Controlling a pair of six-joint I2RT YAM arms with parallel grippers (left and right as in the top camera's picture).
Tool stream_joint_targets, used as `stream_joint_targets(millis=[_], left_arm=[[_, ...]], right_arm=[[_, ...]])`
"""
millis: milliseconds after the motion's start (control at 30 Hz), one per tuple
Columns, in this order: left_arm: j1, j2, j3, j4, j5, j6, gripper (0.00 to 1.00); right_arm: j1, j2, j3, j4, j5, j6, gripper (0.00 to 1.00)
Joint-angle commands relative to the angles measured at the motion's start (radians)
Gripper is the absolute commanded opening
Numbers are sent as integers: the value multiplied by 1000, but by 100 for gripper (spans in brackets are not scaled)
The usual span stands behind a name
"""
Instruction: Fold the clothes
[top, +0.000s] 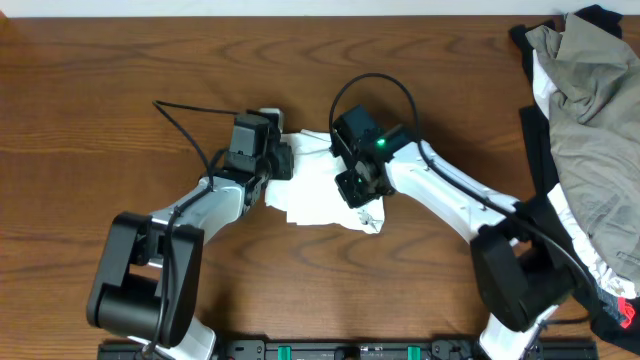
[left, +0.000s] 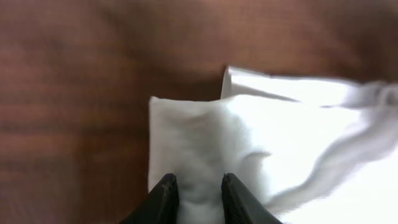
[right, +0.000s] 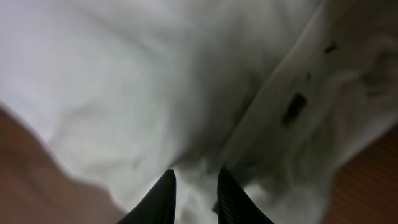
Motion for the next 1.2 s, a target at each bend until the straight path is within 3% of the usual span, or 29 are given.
stream_joint_targets(millis=[0, 200, 333, 467, 633, 833, 1000, 1167], left_arm=[[5, 12, 0, -68, 37, 6, 27], [5, 12, 0, -359, 38, -5, 20], [0, 12, 0, -556, 48, -82, 14], [-19, 12, 0, -658, 135, -85, 8], [-57, 10, 0, -691, 245, -85, 6], [-71, -34, 0, -705, 249, -84, 6], [-58, -166, 0, -707, 224, -85, 6], [-56, -340, 0, -707, 135, -85, 6]], right_arm=[[10, 53, 0, 23, 3, 15, 22], [-5, 114, 0, 129, 63, 15, 22], [-24, 126, -1, 232, 126, 15, 33], [-42, 126, 0, 359, 136, 15, 43], [-55, 124, 3, 452, 116, 10, 46], [-58, 39, 47, 376, 118, -16, 47], [-84, -169, 60, 292, 162, -12, 43], [-140, -348, 60, 75, 174, 135, 40]])
